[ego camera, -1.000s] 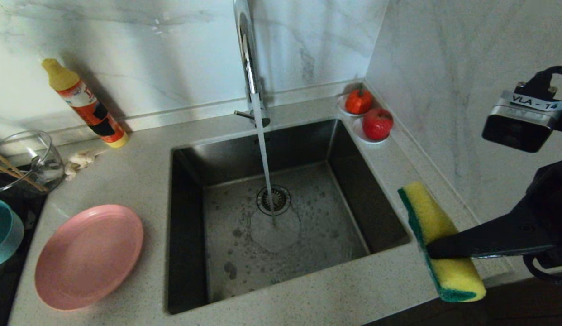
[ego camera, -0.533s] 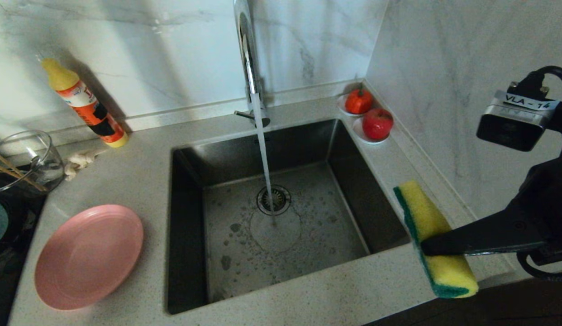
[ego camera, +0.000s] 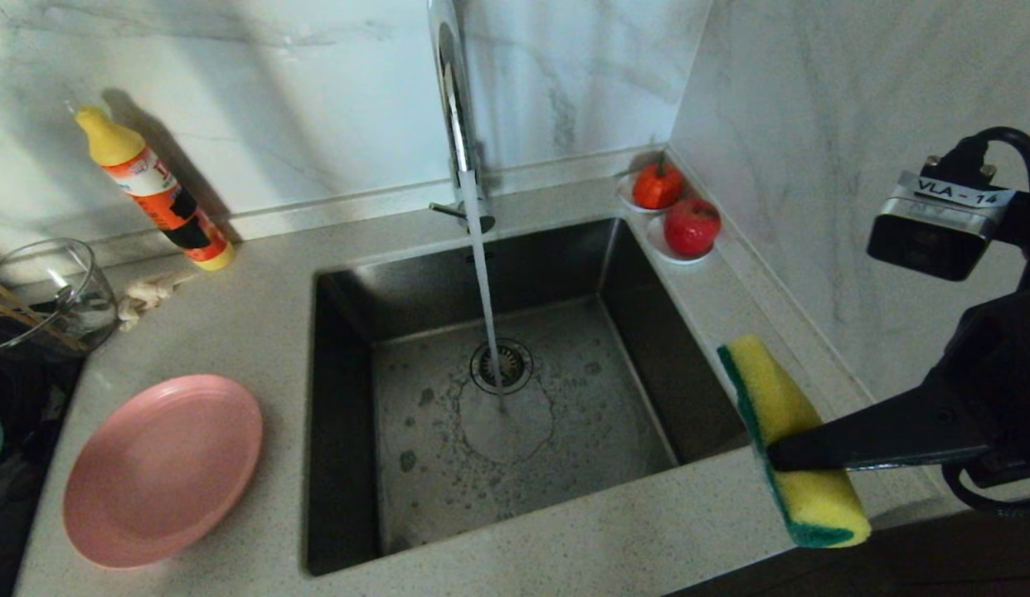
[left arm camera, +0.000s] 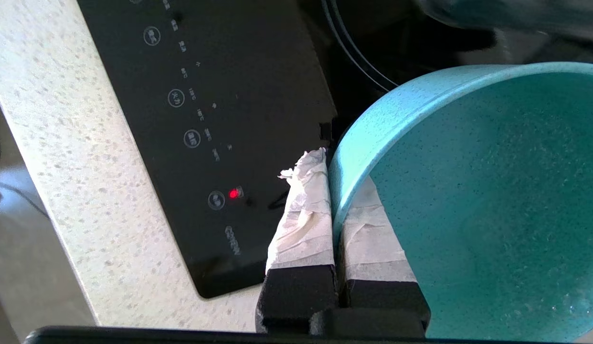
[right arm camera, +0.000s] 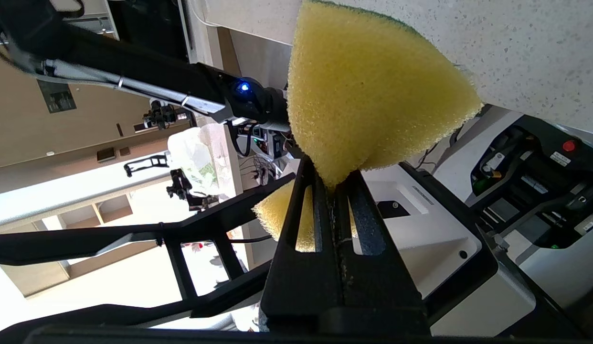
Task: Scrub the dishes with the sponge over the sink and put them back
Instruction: Place the bowl on the table
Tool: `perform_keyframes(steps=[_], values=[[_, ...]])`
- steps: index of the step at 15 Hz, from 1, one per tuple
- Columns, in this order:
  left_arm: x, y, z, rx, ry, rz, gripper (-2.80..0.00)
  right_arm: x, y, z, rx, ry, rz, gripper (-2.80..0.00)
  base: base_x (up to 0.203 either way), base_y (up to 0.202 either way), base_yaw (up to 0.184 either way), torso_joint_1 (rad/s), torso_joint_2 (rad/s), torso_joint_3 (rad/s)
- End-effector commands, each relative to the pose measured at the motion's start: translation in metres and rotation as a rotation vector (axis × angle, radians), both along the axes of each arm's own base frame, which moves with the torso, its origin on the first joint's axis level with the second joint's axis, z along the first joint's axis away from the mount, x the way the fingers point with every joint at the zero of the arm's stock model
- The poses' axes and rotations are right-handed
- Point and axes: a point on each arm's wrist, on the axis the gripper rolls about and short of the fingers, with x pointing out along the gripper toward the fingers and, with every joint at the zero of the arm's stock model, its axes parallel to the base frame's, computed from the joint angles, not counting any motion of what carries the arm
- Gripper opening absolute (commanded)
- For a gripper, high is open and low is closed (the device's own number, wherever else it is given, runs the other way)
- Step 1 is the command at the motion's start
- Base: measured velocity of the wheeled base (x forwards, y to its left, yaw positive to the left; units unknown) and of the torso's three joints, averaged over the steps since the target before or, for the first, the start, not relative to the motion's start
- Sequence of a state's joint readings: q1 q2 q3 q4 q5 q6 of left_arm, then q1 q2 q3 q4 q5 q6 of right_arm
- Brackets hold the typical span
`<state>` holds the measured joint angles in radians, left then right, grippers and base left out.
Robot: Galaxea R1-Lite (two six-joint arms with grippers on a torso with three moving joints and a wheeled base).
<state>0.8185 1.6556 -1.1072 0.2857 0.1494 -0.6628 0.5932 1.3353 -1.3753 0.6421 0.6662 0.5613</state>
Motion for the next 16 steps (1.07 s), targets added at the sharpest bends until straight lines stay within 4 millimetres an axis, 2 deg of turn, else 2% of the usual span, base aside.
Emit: perform_keyframes(steps=[1,5,10,16], values=[[0.006,0.014,-0.014,-0.044,0.017,0.023,-2.8,-0.001,0.0,0.0,0.002,0.005,0.002,-2.8,0.0,0.0,0.0,0.0,0.0,0.0],[0.015,0.022,-0.012,-0.097,-0.065,-0.003,-2.8,0.001,0.001,0.0,0.0,0.009,0.002,-2.8,0.0,0.0,0.0,0.0,0.0,0.0],[0.027,0.05,-0.033,-0.164,-0.073,0.011,-2.8,0.001,0.0,-0.001,-0.002,0.009,0.0,-2.8,0.0,0.0,0.0,0.0,0.0,0.0],[0.039,0.062,-0.033,-0.172,-0.145,-0.045,-2.8,0.006,0.003,-0.004,-0.009,0.021,-0.004,-2.8,0.0,0.0,0.0,0.0,0.0,0.0]])
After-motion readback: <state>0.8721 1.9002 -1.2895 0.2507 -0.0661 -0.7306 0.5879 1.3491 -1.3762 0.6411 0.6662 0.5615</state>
